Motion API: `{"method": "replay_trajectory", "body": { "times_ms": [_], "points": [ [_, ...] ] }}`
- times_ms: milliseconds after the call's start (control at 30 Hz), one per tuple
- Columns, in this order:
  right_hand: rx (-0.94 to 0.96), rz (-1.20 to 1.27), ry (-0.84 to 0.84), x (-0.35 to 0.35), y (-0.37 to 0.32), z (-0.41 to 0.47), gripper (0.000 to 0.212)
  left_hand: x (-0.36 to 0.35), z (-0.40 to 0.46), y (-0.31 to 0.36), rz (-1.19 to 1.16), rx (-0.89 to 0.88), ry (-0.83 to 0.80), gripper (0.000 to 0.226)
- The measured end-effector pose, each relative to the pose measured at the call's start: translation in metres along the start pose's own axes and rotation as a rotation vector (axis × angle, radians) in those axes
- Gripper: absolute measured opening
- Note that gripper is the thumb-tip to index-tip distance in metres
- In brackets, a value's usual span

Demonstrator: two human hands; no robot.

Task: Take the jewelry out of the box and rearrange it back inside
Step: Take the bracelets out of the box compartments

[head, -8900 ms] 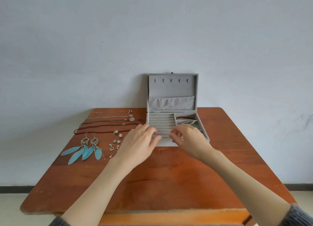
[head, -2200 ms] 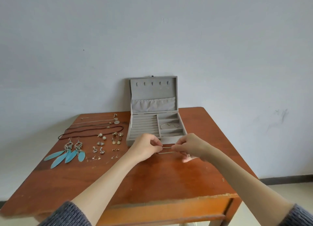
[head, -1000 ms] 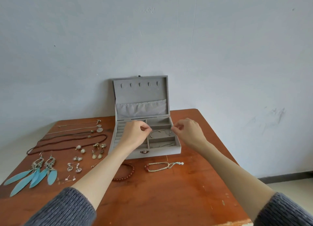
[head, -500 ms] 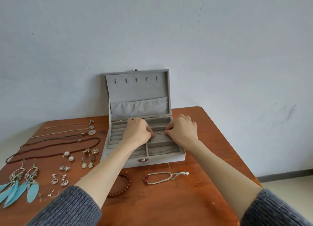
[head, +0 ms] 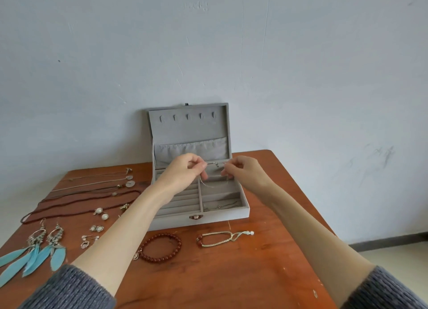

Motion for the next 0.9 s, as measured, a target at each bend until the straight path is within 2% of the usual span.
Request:
{"method": "replay_trajectory", "body": {
  "times_ms": [67, 167, 300, 367, 500, 767, 833, 900],
  "points": [
    [-0.043, 0.169, -0.054, -0.001, -0.002, -0.009, 0.017, 0.007, -0.007, -0.006, -0.231, 0.071, 0.007, 0.010],
    [-0.153, 0.468, -0.149, -0.006, 0.002, -0.022, 0.023, 0.008, -0.023, -0.011, -0.533, 0.155, -0.080, 0.006],
    [-0.270, 0.759, -0.192, -0.018, 0.003, -0.045, 0.022, 0.006, -0.048, -0.013, -0.587, 0.194, -0.182, 0.003],
    [-0.313, 0.828, -0.191, -0.023, 0.005, -0.056, 0.020, 0.006, -0.062, -0.015, -0.622, 0.221, -0.206, 0.012],
    [-0.348, 0.842, -0.219, -0.035, 0.009, -0.078, 0.019, 0.009, -0.090, -0.025, -0.596, 0.273, -0.216, 0.019],
    [-0.455, 0.855, -0.283, -0.059, 0.032, -0.128, 0.012, 0.003, -0.146, -0.048, -0.492, 0.296, -0.061, 0.011],
    [-0.454, 0.758, -0.231, -0.054, 0.040, -0.136, 0.011, -0.001, -0.155, -0.052, -0.394, 0.316, -0.029, 0.009],
    [-0.412, 0.541, -0.150, -0.041, 0.042, -0.141, 0.005, -0.005, -0.158, -0.052, -0.275, 0.313, 0.003, 0.006]
  ]
}}
Point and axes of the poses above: each hand's wrist, its own z-axis towards the middle knuckle, its own x-axis out of the back of the hand, y = z × x, the point moved 8 cm from there along z, towards the middle knuckle, and after that the axes turned 10 degrees about z, right-handed, at the moved point
